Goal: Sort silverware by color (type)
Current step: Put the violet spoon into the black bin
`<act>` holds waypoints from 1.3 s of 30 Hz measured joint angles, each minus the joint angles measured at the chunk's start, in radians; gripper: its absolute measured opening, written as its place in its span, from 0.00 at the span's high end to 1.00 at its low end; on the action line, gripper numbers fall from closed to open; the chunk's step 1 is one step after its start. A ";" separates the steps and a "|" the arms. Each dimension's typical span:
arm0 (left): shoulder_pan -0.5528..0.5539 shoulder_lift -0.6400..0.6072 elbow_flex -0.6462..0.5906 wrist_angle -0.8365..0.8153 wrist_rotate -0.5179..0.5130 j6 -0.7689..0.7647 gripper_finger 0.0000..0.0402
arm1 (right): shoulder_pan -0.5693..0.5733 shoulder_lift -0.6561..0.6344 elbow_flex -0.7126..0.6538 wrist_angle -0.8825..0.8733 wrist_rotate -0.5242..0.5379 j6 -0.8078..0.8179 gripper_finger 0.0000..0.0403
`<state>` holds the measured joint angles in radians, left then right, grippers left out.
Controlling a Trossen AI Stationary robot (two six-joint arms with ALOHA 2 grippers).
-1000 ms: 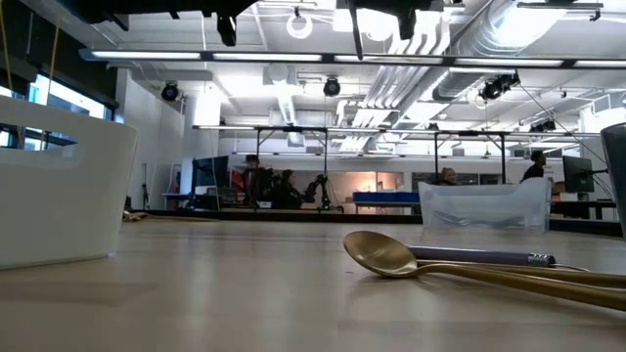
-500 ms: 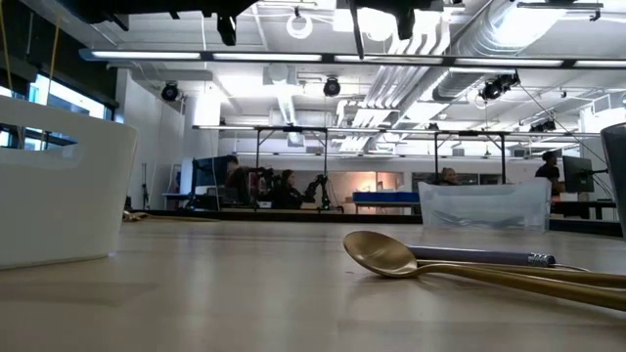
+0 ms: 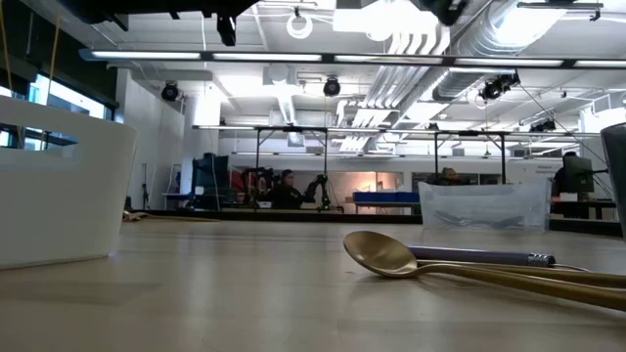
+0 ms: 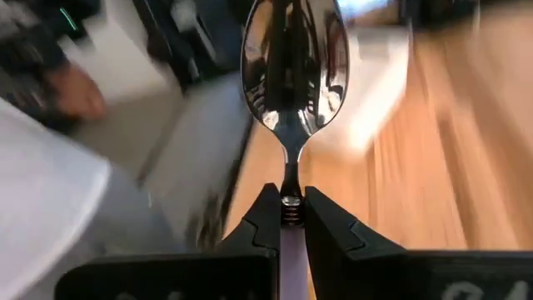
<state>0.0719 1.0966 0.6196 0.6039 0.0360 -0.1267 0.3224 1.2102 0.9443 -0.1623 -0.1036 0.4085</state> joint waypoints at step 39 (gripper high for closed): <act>0.001 0.000 -0.001 -0.009 -0.042 0.000 1.00 | 0.346 0.388 -0.009 -0.644 -0.103 0.286 0.96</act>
<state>0.0727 1.0962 0.6189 0.5954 -0.0061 -0.1272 0.6682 1.5980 0.9348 -0.8068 -0.2062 0.6943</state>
